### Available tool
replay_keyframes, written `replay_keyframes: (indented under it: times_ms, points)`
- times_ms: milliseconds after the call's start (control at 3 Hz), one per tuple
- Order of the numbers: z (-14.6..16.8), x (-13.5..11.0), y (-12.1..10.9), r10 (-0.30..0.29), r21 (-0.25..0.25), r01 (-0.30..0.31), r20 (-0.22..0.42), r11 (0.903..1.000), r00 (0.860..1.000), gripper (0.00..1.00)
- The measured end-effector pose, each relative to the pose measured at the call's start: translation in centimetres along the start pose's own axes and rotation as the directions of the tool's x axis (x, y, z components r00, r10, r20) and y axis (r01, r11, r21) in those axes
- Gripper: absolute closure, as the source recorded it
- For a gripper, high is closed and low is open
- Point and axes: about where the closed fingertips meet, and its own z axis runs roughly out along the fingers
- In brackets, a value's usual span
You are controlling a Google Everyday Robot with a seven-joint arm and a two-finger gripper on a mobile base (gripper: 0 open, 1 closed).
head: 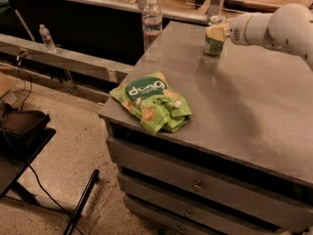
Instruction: Move green can near green rice chip bag
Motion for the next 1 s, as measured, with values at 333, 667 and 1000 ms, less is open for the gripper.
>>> replay_keyframes:
  times_ms: [333,667,1000]
  points:
    - [-1.7,0.2,-0.8,0.001,0.005,-0.001,0.005,1.0000,1.000,0.95]
    - [-4.7,-0.2,-0.8,0.025,-0.026,-0.024,0.060,0.9994,0.998,1.00]
    - [-7.2,-2.3,3.2,0.037,-0.126,-0.019,0.138,0.9918,0.990,1.00]
